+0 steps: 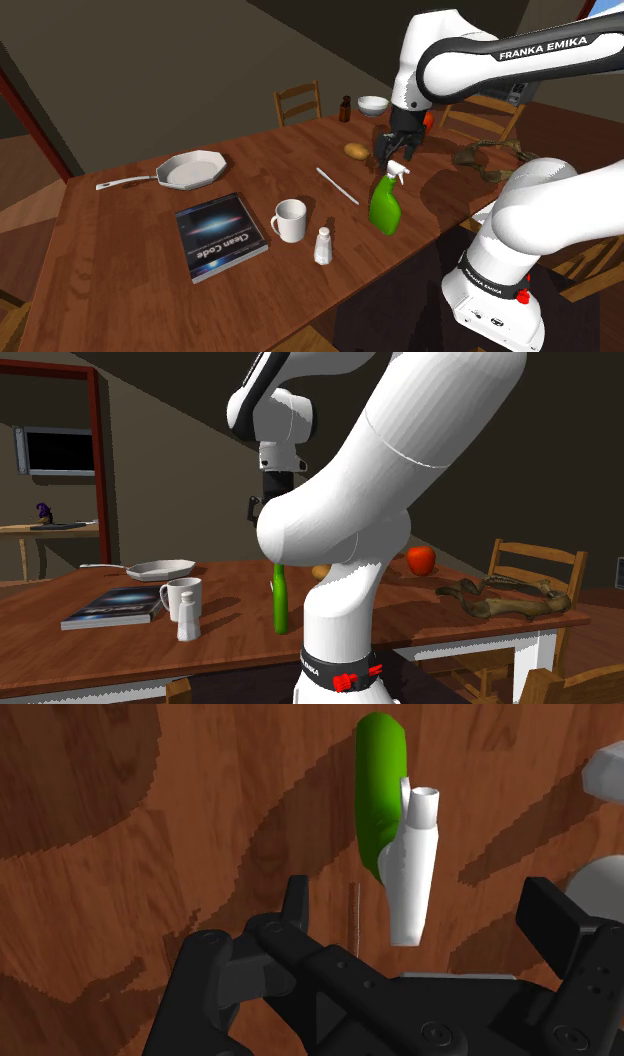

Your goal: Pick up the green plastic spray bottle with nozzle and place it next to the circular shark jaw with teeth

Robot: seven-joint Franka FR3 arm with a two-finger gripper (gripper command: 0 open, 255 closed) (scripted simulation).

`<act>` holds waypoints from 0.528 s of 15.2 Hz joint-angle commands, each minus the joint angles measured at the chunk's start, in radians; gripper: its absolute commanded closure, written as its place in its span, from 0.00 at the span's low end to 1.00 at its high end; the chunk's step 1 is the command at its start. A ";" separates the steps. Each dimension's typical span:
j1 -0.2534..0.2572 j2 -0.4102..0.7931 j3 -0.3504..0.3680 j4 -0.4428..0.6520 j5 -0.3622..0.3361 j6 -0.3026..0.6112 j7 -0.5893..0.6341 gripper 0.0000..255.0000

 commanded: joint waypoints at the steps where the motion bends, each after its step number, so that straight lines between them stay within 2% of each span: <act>1: 0.000 0.012 0.000 -0.023 0.000 0.036 0.000 0.00; 2: 0.000 0.018 0.000 -0.041 0.000 0.061 0.000 0.00; 8: 0.000 0.018 0.000 -0.041 0.000 0.061 0.000 0.00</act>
